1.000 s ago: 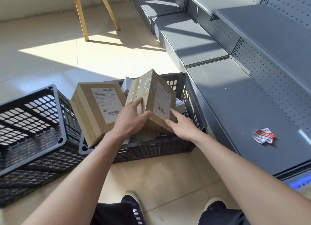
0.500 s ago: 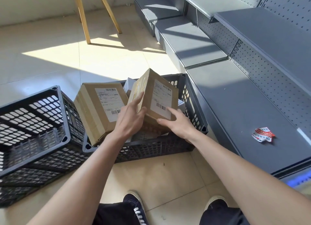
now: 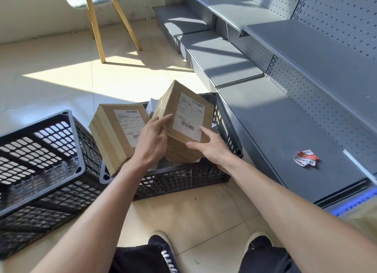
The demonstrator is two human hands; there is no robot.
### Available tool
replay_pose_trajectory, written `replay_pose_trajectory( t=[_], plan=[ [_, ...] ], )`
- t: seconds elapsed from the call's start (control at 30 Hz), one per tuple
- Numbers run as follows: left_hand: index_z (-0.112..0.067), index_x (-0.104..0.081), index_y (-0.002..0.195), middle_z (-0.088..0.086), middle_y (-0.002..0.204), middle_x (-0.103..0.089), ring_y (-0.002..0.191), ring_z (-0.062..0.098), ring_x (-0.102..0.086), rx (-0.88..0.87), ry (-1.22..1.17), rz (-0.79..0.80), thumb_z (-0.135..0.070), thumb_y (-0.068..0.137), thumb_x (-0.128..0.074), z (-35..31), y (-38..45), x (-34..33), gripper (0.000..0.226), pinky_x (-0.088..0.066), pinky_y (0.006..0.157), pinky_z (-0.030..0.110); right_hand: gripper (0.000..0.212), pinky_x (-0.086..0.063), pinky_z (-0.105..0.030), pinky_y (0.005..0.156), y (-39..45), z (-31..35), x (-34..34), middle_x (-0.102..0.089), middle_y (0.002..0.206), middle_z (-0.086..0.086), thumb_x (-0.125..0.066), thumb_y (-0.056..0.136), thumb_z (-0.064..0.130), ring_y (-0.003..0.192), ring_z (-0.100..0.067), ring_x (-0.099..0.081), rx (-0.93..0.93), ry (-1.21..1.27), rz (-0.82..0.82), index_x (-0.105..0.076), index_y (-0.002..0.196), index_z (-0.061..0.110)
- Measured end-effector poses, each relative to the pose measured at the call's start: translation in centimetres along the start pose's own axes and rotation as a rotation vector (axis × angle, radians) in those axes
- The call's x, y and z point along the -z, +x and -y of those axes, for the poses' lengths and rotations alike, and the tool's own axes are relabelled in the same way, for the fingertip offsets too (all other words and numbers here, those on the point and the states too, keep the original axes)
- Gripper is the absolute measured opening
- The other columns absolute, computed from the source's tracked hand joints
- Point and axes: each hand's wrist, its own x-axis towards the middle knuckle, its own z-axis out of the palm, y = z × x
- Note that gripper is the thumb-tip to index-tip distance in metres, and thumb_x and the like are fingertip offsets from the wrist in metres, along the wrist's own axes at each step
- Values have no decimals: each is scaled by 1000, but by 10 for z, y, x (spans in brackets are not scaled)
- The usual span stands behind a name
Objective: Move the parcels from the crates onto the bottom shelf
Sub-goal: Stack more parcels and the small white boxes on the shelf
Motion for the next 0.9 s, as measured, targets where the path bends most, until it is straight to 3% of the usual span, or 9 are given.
replay_pose_trajectory(
  t=[0.1, 0.17, 0.2, 0.3, 0.43, 0.63, 0.7, 0.77, 0.9],
  plan=[
    [-27, -48, 150, -7, 144, -53, 123, 5, -48, -13, -28, -24, -17, 109, -37, -2, -8, 7, 43, -41, 86, 9, 84, -37, -29, 104, -10, 7, -2, -45, 150, 5, -80, 83, 37, 133, -16, -45, 45, -17, -45, -35, 154, 30],
    [-29, -42, 153, -5, 152, -47, 132, 7, -44, -10, -61, -40, -18, 109, -36, -4, -11, 11, 46, -42, 104, 23, 82, -36, -26, 99, -18, 13, -4, -42, 150, 3, -78, 83, 39, 134, -17, -44, 81, -38, -91, -36, 153, 32],
    [-31, -39, 154, -3, 154, -44, 132, 9, -42, -2, -69, -41, -19, 110, -35, -6, -14, 13, 47, -41, 105, 27, 81, -35, -26, 100, -21, 16, -5, -39, 151, 2, -78, 83, 40, 135, -18, -43, 100, -54, -116, -37, 153, 32],
    [-35, -34, 156, 2, 149, -41, 123, 10, -42, 17, -81, -45, -22, 110, -32, -13, -19, 16, 48, -36, 89, 16, 81, -30, -37, 114, -29, 27, -6, -18, 163, -3, -77, 84, 41, 146, -23, -30, 144, -100, -176, -36, 153, 34],
    [-39, -32, 156, 0, 145, -39, 123, 11, -42, 11, -153, -88, -27, 109, -38, -24, -25, 18, 48, -40, 103, 31, 82, -20, -43, 120, -39, 38, -3, 2, 168, -5, -75, 85, 44, 153, -25, -14, 202, -145, -224, -32, 154, 37],
    [-45, -29, 156, 0, 149, -34, 121, 10, -44, -58, -188, -119, -27, 104, -55, -38, -25, 17, 61, -41, 79, 0, 86, -17, -38, 121, -47, 44, 2, 6, 168, -5, -74, 85, 47, 154, -22, -9, 301, -188, -314, -28, 156, 35],
    [-51, -28, 154, 0, 149, -34, 123, 15, -47, -92, -216, -130, -27, 103, -56, -42, -24, 16, 62, -49, 100, 18, 86, -19, -40, 123, -50, 44, 8, 7, 168, -4, -74, 85, 49, 154, -22, -9, 331, -203, -343, -28, 157, 35],
    [-57, -27, 151, -1, 149, -33, 127, 22, -49, -116, -212, -125, -30, 102, -58, -45, -23, 14, 64, -50, 106, 45, 86, -17, -38, 123, -53, 43, 15, 7, 167, -5, -74, 86, 48, 154, -22, -8, 371, -220, -368, -27, 157, 33],
    [-53, -28, 153, 2, 147, -35, 128, 24, -48, -142, -166, -119, -31, 99, -62, -52, -26, 10, 68, -48, 107, 52, 85, -11, -29, 118, -59, 40, 27, 9, 167, -7, -71, 89, 46, 154, -23, -4, 421, -321, -398, -24, 158, 32]
  ],
)
